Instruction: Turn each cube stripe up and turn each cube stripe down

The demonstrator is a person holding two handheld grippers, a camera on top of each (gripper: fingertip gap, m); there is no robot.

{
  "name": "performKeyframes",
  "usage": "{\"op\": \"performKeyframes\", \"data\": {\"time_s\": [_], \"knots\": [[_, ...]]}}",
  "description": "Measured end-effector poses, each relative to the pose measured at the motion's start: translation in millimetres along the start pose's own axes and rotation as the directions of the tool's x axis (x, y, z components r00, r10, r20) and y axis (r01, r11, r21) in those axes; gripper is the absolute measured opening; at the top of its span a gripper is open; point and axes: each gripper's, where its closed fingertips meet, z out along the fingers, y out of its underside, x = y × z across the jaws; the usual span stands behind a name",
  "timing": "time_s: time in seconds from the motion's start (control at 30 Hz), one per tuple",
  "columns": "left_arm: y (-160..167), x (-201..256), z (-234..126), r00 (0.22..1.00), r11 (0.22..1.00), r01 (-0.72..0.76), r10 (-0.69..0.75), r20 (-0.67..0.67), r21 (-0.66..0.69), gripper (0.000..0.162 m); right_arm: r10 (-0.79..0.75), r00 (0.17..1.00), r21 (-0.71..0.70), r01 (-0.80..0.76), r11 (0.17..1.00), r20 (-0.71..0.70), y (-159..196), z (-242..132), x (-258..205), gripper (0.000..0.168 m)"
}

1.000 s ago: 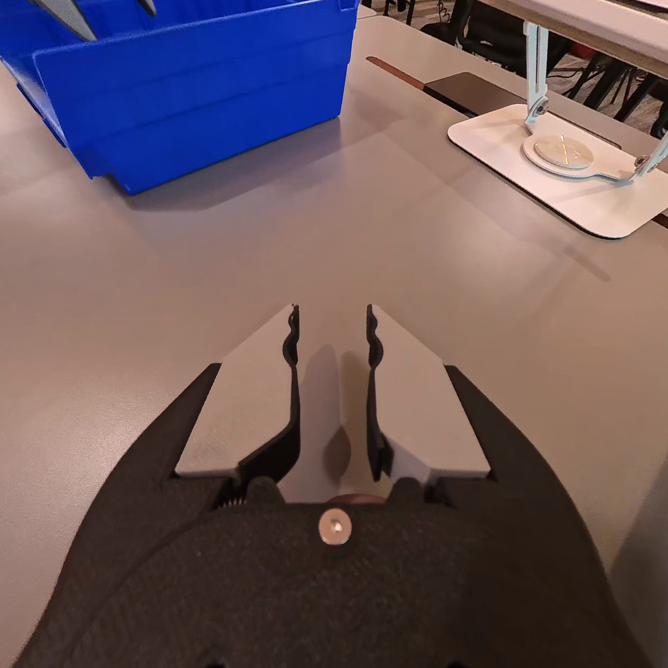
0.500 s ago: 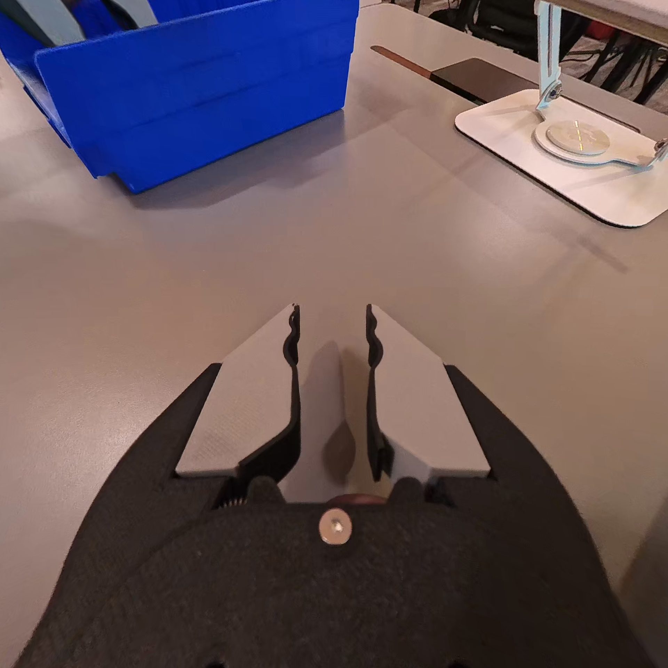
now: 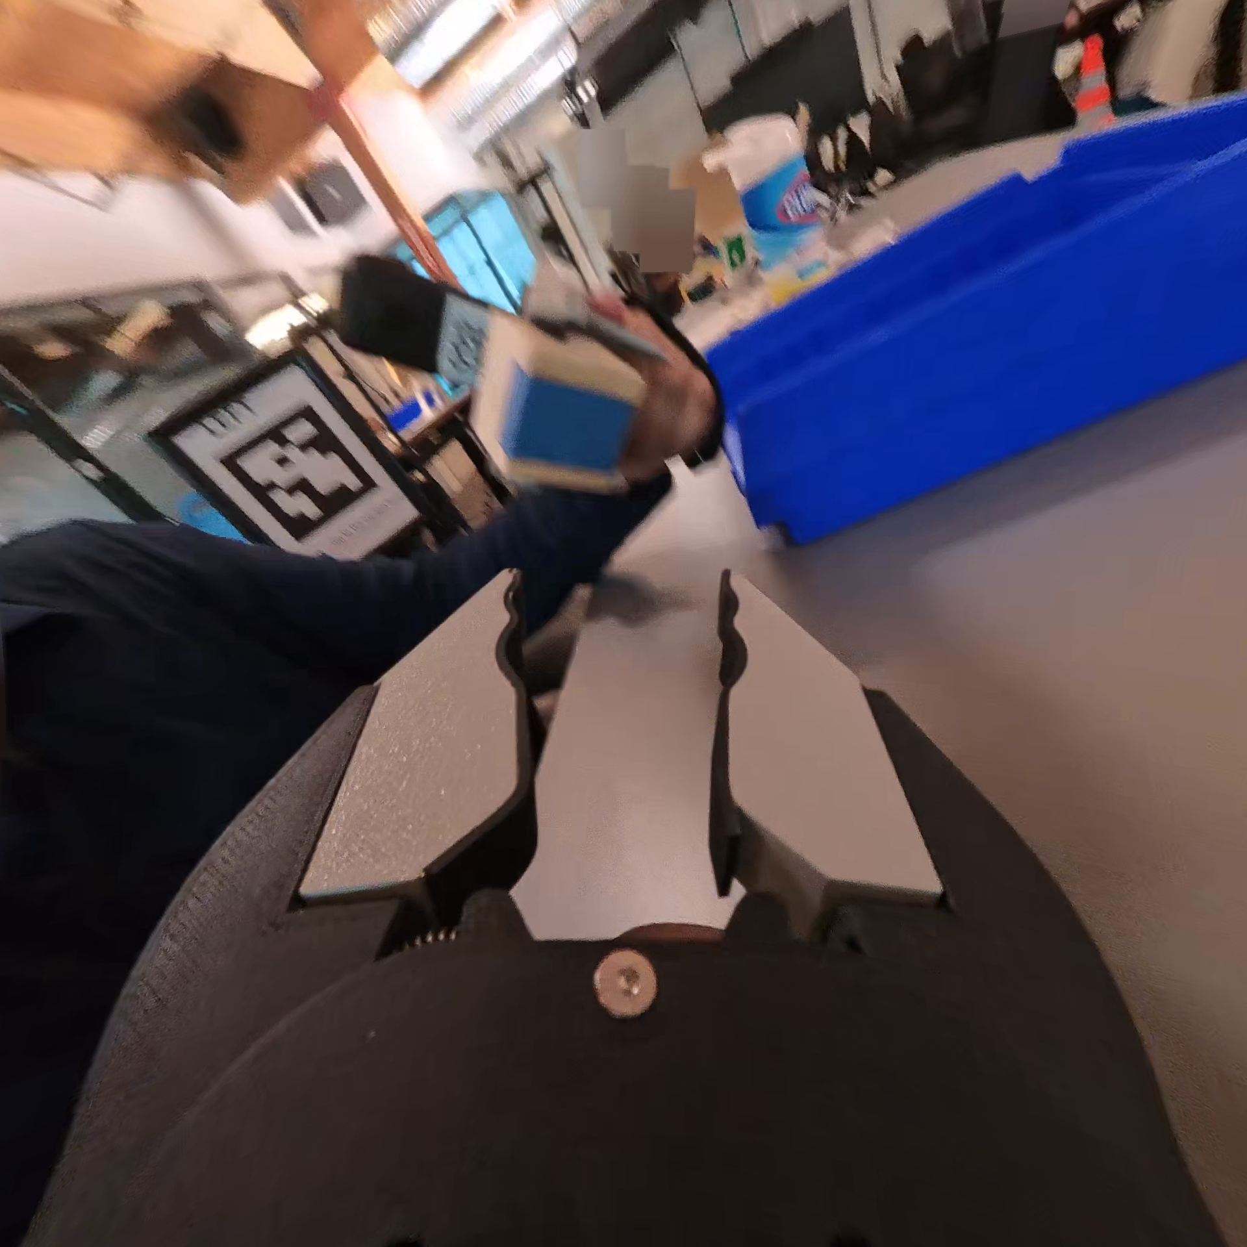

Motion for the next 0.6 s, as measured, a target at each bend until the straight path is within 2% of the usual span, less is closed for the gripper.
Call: {"op": "performKeyframes", "data": {"time_s": [0.1,0.2,0.3,0.37,0.5,0.6], "knots": [[5,19,26,1.000,1.000,-0.021,0.021,-0.021,0.005,0.044,0.051,0.997,0.058,-0.055,0.997,0.060,-9,-4,-5,0.055],[25,25,46,0.993,0.987,-0.122,0.120,-0.020,-0.109,0.044,0.091,0.994,0.070,-0.095,0.993,0.057,-11,-8,0,0.057],[43,22,56,0.986,0.970,-0.164,0.164,-0.016,-0.180,0.044,0.122,0.992,0.064,-0.120,0.991,-0.042,-8,-10,19,0.056],[41,25,59,0.990,0.980,-0.144,0.142,-0.025,-0.137,0.044,0.138,0.987,0.065,-0.133,0.989,-0.087,-6,-13,29,0.059],[21,30,59,0.998,0.998,-0.068,0.068,-0.012,0.004,0.044,0.187,0.976,0.103,-0.199,0.975,0.112,-16,-14,4,0.056],[6,29,55,1.000,0.994,0.004,-0.004,-0.007,0.111,0.044,0.209,0.942,0.074,-0.236,0.969,0.264,-16,-12,-19,0.058]]}}
